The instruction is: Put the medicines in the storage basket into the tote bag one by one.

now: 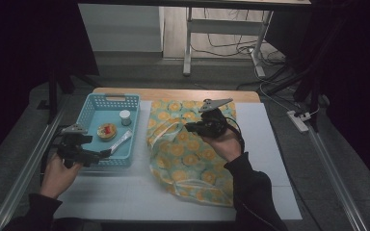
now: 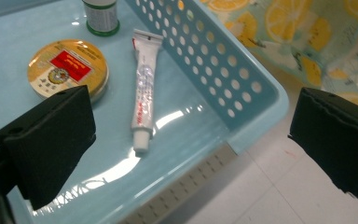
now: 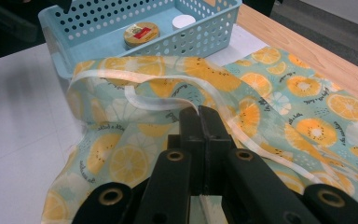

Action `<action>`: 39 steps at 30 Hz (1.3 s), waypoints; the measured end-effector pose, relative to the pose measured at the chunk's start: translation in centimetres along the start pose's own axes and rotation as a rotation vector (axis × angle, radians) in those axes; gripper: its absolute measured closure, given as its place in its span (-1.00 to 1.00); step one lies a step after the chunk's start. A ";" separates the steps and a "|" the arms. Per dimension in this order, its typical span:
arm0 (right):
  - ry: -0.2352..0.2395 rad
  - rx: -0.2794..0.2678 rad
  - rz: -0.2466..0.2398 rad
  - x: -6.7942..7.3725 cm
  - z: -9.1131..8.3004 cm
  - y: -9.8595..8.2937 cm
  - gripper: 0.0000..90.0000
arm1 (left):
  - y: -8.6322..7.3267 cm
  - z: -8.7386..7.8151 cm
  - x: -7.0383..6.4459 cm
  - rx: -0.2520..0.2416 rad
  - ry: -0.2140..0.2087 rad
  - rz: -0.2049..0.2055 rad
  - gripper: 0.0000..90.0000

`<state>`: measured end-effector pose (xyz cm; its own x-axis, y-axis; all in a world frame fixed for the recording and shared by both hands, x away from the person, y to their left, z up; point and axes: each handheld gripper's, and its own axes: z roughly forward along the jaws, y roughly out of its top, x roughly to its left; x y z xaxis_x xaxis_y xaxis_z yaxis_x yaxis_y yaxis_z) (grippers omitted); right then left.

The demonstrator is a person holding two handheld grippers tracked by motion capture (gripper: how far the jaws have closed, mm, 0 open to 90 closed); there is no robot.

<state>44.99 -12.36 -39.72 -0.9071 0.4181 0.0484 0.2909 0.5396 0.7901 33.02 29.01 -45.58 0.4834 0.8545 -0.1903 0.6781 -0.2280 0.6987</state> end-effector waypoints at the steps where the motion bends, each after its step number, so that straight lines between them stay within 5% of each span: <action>1: 0.000 0.000 0.000 0.0 0.0 0.0 0.99 | 0.2 0.1 0.2 0.002 -0.003 0.000 -0.99; 25: 0.000 -0.013 0.001 -0.1 -0.1 -0.1 0.99 | 3.9 3.8 4.2 0.077 0.008 0.028 -1.00; 39: -0.001 -0.016 -0.003 -0.1 -0.2 -0.1 0.99 | 4.9 6.4 6.7 0.115 0.036 0.005 -1.00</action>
<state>44.96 -12.58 -39.67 -0.9074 0.4177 0.0453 0.2835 0.5290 0.7999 43.11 30.58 -47.86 0.4680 0.8689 -0.1612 0.7361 -0.2824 0.6151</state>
